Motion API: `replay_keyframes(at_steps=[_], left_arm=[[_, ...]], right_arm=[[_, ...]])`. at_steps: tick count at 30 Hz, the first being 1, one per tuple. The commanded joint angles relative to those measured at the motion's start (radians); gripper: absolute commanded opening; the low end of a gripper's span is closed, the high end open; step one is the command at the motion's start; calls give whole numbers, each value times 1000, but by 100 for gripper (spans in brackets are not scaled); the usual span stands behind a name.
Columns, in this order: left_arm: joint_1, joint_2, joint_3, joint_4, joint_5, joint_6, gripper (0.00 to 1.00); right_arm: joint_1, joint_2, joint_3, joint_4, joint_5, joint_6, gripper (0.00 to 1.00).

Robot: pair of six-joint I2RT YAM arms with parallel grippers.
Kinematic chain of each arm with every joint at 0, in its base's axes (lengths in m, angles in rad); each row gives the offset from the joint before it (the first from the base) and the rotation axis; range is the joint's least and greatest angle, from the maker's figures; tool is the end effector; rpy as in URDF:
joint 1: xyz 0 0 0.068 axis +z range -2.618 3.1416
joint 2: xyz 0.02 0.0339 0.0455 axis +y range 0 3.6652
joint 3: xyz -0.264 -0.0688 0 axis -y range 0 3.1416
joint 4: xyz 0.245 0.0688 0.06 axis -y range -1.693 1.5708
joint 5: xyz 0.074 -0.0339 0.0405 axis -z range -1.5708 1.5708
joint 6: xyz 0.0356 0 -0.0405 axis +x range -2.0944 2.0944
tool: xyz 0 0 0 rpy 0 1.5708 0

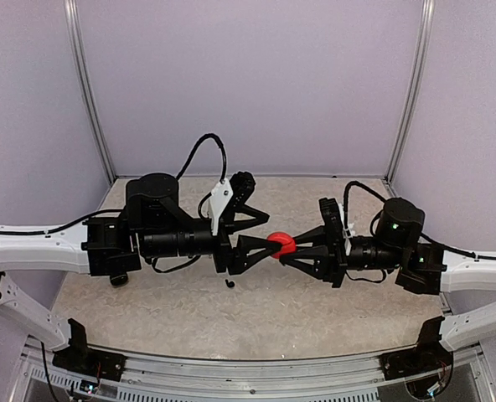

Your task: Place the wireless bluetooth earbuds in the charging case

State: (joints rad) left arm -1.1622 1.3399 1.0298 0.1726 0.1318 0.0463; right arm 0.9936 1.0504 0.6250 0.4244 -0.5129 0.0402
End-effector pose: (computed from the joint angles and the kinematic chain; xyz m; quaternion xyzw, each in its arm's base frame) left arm 0.1226 -0.2950 0.3379 0.4631 0.5946 -0.3891 0.5297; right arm 0.1172 0.2121 0.2960 -0.4733 0.5258 0.4938 0.5056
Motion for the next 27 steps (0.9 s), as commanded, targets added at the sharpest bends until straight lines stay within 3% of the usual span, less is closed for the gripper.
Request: replay_keyframes(at_steps=[1, 18, 23, 27], left_arm=[[40, -39, 23, 26, -37, -4, 69], [90, -64, -8, 39, 16, -42, 70], [174, -90, -59, 35, 32, -178, 70], [250, -89, -81, -46, -37, -310, 70]], right_arm=[[4, -13, -22, 15, -58, -18, 0], [3, -45, -40, 1, -26, -30, 0], [4, -82, -44, -52, 12, -77, 0], [4, -117, -63, -67, 38, -73, 0]])
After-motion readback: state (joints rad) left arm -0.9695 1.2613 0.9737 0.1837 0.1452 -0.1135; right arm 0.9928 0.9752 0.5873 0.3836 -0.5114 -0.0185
